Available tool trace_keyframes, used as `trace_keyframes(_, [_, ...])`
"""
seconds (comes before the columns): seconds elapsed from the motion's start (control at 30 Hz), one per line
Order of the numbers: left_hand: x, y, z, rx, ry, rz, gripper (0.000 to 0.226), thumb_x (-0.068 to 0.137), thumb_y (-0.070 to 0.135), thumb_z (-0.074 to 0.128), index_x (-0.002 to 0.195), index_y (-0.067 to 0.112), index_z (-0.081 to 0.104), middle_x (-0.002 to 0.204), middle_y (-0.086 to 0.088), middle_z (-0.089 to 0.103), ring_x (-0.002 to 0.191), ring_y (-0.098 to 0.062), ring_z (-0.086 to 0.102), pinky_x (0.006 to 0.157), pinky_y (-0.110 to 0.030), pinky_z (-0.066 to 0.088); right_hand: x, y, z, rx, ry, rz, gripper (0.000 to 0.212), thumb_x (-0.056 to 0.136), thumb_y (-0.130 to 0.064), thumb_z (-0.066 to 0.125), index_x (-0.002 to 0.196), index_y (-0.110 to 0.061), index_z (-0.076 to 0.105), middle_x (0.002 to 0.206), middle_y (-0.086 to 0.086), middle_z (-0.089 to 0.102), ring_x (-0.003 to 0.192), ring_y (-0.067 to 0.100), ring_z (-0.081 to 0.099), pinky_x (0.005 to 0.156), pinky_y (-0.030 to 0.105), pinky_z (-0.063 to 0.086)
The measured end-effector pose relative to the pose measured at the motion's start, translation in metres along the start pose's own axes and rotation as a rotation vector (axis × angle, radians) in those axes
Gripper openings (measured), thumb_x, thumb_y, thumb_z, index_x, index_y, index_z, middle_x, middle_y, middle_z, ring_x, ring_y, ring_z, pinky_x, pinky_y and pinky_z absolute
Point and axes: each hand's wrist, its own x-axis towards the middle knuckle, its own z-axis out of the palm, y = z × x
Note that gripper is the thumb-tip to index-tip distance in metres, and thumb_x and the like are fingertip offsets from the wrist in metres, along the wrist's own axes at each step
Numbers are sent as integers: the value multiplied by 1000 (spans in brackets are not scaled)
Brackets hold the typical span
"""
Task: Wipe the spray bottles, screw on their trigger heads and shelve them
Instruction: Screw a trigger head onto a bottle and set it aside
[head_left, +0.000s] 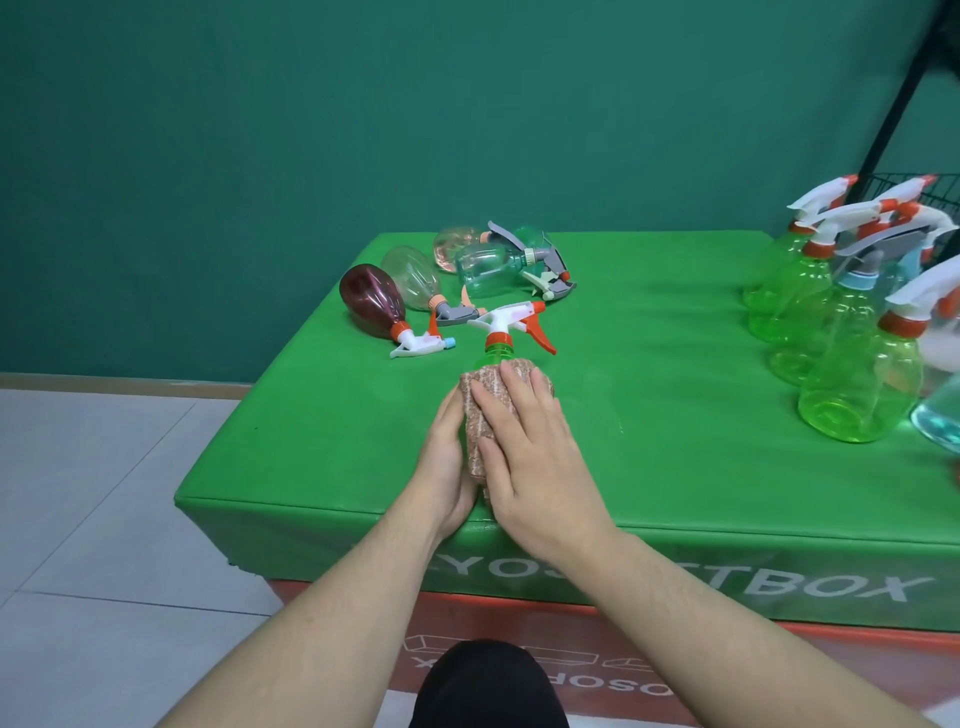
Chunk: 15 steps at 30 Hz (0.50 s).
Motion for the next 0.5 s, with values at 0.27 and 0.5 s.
trace_keyframes(0.27, [-1, 2, -2, -77, -34, -12, 41, 105, 34, 45, 137, 17, 64, 122, -9, 74, 105, -20, 73, 84, -35, 61, 45, 4, -5, 113, -91, 98, 61, 100, -43, 20, 159, -28, 27, 169, -1, 13, 156, 22, 3, 127, 46, 8])
trace_keyframes(0.5, [4, -3, -4, -60, -25, 18, 60, 88, 39, 67, 142, 14, 59, 128, -17, 69, 101, -27, 67, 83, -38, 55, 74, 7, -18, 295, -167, 311, 50, 108, -29, 33, 158, -28, 30, 169, 0, 11, 154, 20, 16, 123, 35, 15])
